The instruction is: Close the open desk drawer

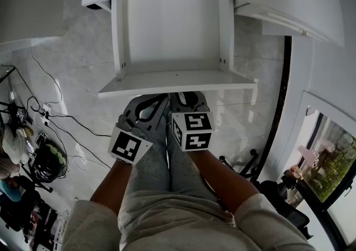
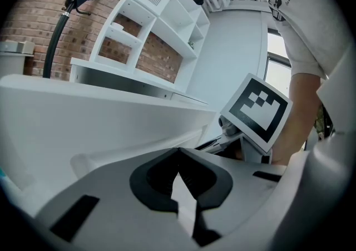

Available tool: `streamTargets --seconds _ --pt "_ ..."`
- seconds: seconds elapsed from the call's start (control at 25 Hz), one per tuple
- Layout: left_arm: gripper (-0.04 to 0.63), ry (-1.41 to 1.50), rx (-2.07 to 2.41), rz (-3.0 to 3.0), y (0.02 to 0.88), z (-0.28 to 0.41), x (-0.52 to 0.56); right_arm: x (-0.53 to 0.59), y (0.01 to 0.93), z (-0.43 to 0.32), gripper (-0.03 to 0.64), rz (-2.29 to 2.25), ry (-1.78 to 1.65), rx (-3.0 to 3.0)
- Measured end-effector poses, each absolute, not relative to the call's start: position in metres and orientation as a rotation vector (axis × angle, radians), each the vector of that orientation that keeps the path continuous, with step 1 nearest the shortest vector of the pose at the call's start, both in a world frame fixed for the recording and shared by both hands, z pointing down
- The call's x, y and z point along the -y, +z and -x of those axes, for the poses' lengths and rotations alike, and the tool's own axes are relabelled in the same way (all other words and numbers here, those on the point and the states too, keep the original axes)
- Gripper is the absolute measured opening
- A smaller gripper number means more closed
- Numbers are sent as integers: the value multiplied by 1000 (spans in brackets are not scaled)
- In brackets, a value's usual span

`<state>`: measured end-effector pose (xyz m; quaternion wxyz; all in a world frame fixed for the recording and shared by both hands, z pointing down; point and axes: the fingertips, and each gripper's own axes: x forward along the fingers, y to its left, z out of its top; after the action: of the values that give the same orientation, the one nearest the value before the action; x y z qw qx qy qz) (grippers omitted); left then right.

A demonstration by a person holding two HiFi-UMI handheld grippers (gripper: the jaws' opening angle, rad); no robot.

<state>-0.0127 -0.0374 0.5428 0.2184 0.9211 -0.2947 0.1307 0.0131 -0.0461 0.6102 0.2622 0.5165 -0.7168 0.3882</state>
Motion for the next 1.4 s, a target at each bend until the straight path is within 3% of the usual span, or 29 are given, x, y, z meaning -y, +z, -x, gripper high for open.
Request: streamTargets --seconds 1.4 --pt "17 325 884 -2616 541 6 119 114 608 -16 100 -1403 1012 2006"
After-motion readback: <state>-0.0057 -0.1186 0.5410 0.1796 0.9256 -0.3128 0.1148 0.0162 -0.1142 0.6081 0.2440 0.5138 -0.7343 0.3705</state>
